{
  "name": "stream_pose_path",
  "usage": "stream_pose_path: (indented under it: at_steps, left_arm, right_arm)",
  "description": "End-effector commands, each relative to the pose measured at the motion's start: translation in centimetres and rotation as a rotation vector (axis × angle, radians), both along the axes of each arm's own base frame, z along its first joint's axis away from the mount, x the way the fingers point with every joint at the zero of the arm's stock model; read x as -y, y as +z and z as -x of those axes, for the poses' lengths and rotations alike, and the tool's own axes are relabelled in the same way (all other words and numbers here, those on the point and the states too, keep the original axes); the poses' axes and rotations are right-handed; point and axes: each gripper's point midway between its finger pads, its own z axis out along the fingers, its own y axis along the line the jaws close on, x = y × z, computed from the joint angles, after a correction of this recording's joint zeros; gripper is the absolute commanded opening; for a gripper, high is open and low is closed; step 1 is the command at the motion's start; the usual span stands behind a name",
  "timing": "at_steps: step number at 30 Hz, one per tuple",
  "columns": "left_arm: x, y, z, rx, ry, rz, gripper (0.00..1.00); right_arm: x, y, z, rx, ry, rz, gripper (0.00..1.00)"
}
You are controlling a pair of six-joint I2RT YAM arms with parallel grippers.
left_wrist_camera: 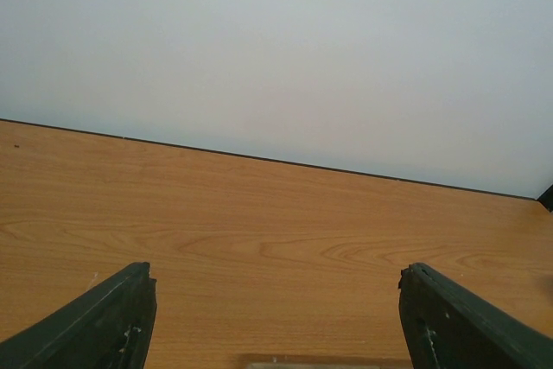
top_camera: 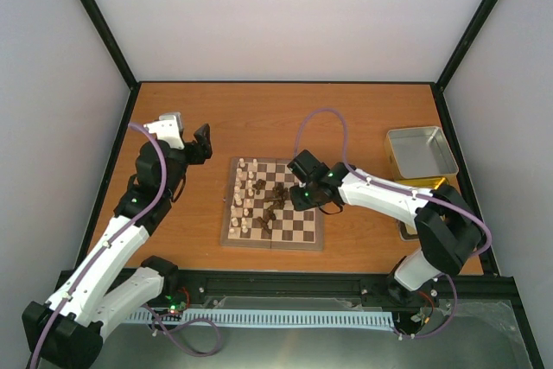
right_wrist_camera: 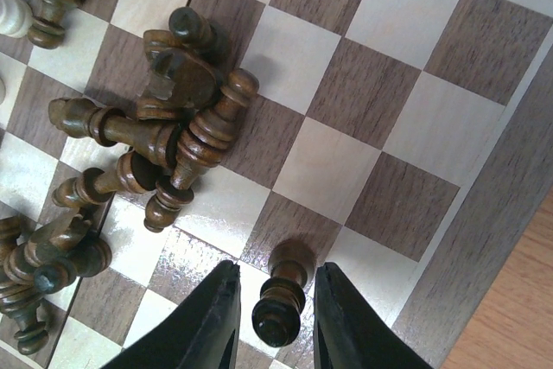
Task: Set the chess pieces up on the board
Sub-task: Move the chess piece to the chessboard.
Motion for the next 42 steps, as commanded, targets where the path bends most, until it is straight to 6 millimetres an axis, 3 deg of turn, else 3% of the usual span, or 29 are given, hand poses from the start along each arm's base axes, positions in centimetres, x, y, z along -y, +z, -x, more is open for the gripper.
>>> stream_pose_path:
  at_steps: [1,7,14,20,29,32,36,42]
  left_arm:
    - [0.1,1.2,0.2,0.036,-0.002,0.028,0.78]
    - [0.1,1.2,0.2,0.034,-0.003,0.027,0.78]
    - [0.1,1.1,0.2,0.032,-0.001,0.026,0.78]
    - [0.1,1.0,0.1,0.031,0.000,0.024,0.78]
    - [0.1,1.0,0.1,0.030,0.001,0.025,0.78]
    - [0.1,1.1,0.1,0.031,0.000,0.025,0.78]
    - [0.1,1.2,0.2,0.034,-0.004,0.026,0.78]
    - [0.6,2.3,0.5,0.038,-0.036,0.032,0.80]
  right_arm:
    - [0.1,-0.2,-0.2,-0.010,-0.007,0.012,0.24]
    - [1.2,-0.4,-0.8,0.023,-0.043,0.065,0.14]
    - [3.2,-0.3,-2.9,0.081,-0.128,0.106,0.11]
    - [2.8,-0.3,-4.3,0.090,-0.122,0.080,0.12]
    - [2.5,-0.6,-3.6,0.059,-0.105,0.063,0.13]
    - [2.6,-0.5,-3.5,0.056,-0.108,0.061,0.17]
    - [2.6,0.7,-3.9,0.082,-0.119,0.054,0.32]
    - [2.6,6.8,-5.6,0.202,-0.173,0.005,0.50]
